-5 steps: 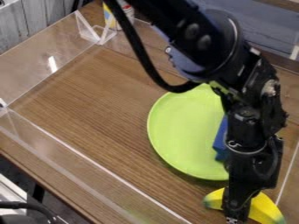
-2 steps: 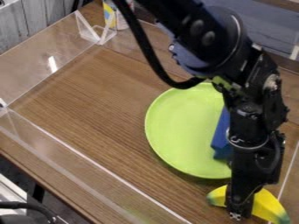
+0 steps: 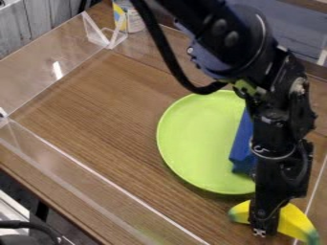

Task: Put the banana in the green plate

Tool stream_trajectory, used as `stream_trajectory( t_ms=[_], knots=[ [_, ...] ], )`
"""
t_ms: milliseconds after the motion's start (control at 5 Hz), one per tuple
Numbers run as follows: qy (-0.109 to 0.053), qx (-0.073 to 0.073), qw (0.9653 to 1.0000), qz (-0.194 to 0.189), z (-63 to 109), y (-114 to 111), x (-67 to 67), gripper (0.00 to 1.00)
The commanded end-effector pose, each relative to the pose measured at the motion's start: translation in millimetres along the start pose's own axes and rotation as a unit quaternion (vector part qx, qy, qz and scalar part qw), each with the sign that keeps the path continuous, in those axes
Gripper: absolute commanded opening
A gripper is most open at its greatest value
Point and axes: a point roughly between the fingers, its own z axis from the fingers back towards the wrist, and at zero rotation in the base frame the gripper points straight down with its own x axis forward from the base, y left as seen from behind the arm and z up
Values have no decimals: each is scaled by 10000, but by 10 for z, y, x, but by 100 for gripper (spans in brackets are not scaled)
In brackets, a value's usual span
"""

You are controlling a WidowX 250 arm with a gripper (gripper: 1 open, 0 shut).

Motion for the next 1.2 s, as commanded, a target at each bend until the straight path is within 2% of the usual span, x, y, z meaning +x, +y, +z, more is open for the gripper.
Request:
stream_trajectory(
  t_ms=[0, 1000],
  knots=[
    [-72, 79, 9999, 36, 45, 68, 4, 0],
    [-106, -37, 9999, 30, 28, 138, 29, 0]
  ],
)
